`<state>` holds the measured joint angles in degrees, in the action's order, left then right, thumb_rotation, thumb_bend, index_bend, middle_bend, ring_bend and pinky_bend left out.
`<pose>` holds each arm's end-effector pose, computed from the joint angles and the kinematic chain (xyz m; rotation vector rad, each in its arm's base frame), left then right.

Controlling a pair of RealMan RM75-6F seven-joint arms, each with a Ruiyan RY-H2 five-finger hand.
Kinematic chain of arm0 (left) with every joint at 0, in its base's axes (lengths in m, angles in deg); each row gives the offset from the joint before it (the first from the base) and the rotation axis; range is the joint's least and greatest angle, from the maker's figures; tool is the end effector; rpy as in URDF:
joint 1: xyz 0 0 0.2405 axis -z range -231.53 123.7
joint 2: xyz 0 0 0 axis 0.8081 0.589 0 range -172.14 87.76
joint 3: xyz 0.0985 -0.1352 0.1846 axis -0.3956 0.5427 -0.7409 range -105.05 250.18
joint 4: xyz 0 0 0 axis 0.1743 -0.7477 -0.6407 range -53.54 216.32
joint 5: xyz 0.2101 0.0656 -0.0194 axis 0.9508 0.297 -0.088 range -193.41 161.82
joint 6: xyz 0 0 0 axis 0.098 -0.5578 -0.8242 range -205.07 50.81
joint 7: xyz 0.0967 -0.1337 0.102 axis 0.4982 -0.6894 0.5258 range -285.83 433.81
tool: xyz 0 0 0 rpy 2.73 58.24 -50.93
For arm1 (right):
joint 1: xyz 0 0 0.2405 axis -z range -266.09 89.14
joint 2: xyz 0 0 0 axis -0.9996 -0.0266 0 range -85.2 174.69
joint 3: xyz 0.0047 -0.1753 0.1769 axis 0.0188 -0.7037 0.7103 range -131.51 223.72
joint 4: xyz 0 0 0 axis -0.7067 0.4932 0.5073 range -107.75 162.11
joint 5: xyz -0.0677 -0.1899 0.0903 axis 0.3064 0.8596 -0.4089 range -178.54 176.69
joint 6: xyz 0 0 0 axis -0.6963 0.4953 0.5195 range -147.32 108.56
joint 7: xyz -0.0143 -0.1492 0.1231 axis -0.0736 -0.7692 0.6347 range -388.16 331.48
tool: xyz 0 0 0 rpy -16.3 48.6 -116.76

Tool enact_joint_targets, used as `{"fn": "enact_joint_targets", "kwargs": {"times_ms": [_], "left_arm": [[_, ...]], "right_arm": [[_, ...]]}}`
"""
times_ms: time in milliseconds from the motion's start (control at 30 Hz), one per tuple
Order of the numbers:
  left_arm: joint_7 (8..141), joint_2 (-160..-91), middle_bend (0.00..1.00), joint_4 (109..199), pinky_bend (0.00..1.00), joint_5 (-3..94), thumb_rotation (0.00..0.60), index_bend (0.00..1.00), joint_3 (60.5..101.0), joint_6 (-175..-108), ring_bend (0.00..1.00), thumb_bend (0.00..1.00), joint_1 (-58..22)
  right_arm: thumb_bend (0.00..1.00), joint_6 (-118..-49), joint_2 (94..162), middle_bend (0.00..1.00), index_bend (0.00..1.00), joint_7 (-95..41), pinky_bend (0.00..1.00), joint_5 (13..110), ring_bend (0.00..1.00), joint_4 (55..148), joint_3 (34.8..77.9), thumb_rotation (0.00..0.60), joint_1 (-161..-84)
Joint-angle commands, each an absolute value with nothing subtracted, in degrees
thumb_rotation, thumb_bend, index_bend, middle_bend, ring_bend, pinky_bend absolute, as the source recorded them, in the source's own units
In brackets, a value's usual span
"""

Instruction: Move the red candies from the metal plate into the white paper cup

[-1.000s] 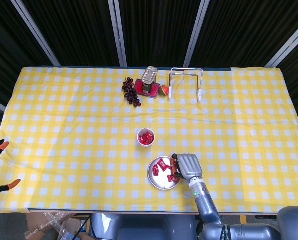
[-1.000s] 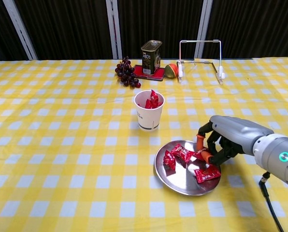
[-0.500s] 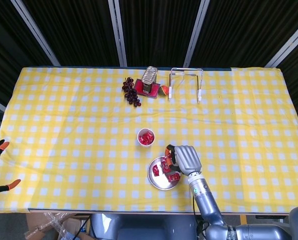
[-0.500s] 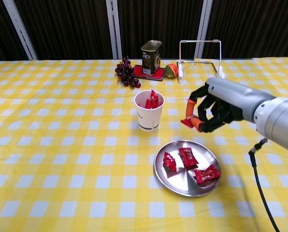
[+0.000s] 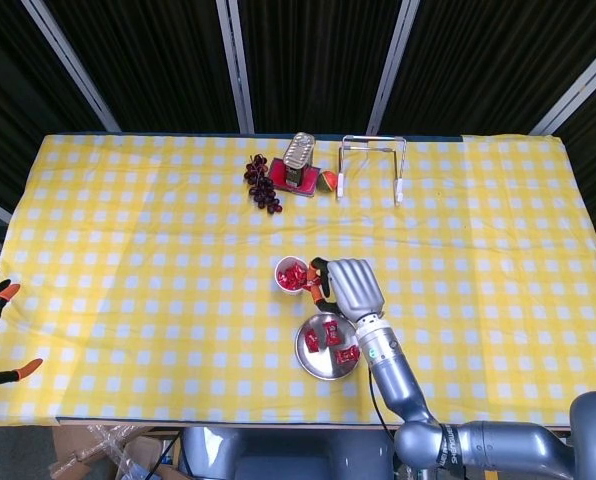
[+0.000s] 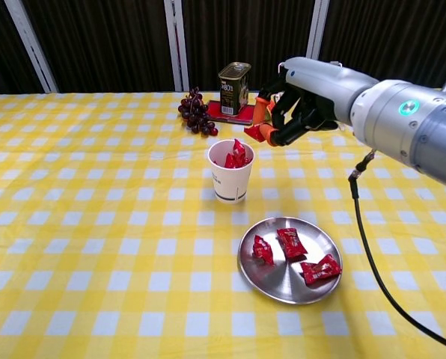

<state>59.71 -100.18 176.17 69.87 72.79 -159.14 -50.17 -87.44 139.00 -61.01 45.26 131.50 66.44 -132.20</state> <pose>-0.3238 0.2141 0.1593 -1.3342 -1.1331 -0.9596 -0.0410 -0.3591 -0.0312 1.6264 -1.2369 1.1344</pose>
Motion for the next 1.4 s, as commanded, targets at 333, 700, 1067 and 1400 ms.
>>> {"fn": "enact_joint_targets", "kwargs": {"times_ms": [333,700,1067,1400], "left_arm": [[59.39,-99.84,0.0,176.3,0.0,69.57,0.6,0.0,72.71,-158.26,0.0,0.05,-49.85],[59.12,-99.55,0.0,176.59,0.0,69.26,0.6,0.0,72.68,-157.67,0.0,0.05,-49.68],[58.99,-99.43,0.0,176.68,0.0,69.22,0.6,0.0,72.64,-157.57,0.0,0.05,-49.65],[59.43,-99.63,0.0,176.74,0.0,69.23,0.6,0.0,72.75,-158.06,0.0,0.05,-49.81]], "right_arm": [[0.56,-81.54,144.86,0.7,0.54,-58.97,0.92,39.9,0.88,119.73,67.69,0.6,-137.16],[0.56,-79.55,148.23,0.7,0.46,-56.97,0.92,40.06,0.88,114.88,67.42,0.6,-139.38],[0.49,-81.65,147.68,0.7,0.17,-55.64,0.92,41.94,0.88,115.81,67.4,0.6,-138.91],[0.49,-87.04,142.19,0.7,0.17,-58.12,0.92,46.24,0.88,127.75,61.44,0.6,-134.33]]}}
